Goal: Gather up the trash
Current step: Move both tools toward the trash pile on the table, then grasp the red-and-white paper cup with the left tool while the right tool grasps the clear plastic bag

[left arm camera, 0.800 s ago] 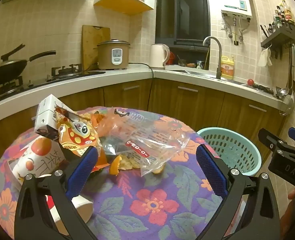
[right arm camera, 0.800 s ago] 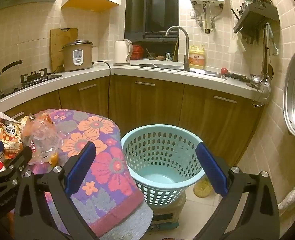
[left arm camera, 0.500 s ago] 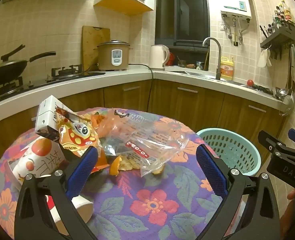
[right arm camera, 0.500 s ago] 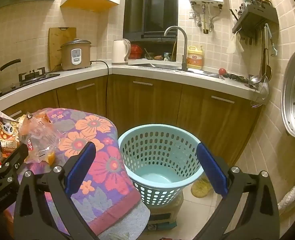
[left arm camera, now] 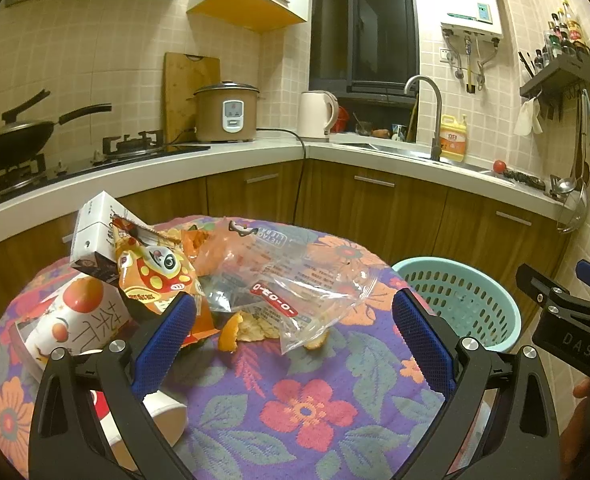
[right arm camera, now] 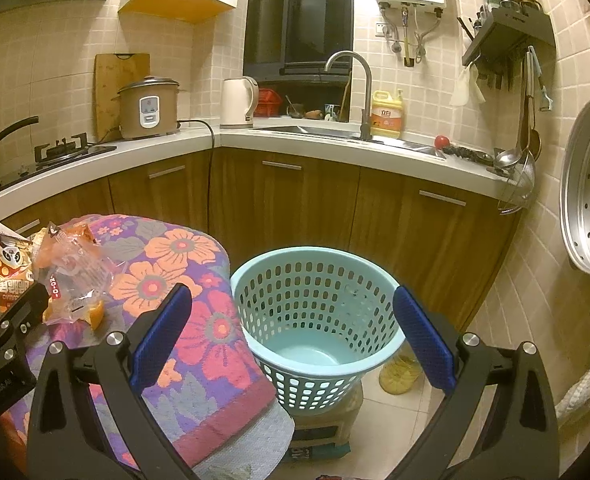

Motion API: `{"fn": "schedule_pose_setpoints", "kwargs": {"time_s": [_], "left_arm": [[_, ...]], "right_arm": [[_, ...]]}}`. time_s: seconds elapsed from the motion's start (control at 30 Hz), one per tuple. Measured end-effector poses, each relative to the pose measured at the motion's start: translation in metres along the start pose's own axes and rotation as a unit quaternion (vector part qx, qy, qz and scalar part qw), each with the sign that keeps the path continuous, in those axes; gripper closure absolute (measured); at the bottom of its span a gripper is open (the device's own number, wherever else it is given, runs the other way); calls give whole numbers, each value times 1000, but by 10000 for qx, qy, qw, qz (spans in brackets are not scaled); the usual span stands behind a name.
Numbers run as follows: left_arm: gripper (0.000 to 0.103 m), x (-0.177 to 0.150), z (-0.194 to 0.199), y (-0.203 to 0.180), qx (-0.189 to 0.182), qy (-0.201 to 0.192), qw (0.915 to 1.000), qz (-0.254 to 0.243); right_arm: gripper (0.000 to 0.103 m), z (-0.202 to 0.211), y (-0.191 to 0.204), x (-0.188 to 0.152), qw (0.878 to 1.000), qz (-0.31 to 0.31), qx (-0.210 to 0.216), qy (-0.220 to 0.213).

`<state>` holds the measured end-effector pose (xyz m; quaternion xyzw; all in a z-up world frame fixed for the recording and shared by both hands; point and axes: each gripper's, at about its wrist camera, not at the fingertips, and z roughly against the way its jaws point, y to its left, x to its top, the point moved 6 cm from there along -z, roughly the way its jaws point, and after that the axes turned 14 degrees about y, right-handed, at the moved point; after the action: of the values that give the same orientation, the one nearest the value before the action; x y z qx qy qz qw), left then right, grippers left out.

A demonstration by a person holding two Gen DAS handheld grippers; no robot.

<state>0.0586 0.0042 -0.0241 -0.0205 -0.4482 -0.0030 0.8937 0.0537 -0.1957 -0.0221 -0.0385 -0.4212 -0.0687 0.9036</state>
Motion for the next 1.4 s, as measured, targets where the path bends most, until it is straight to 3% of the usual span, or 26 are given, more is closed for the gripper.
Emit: {"fn": "schedule_pose_setpoints", "kwargs": {"time_s": [0.8,1.03,1.13,1.23,1.4], "left_arm": [[8,1,4,1,75,-50,9999,-54],[8,-20,32,11,189,242,9993,216],[8,-33,51,29,454,355,9972,484],[8,-42,64,59,791,438,9923,841],[10,-52,77,110,921,632,9822,1508]], "right_arm": [[7,3,-2,-1,10000,79,-47,-18],[7,12,9,4,9987,308,397,-60],[8,12,24,6,9961,629,618,-93],[9,11,45,6,9906,901,1031,-25],[12,6,88,9,9735,1321,1865,-38]]}}
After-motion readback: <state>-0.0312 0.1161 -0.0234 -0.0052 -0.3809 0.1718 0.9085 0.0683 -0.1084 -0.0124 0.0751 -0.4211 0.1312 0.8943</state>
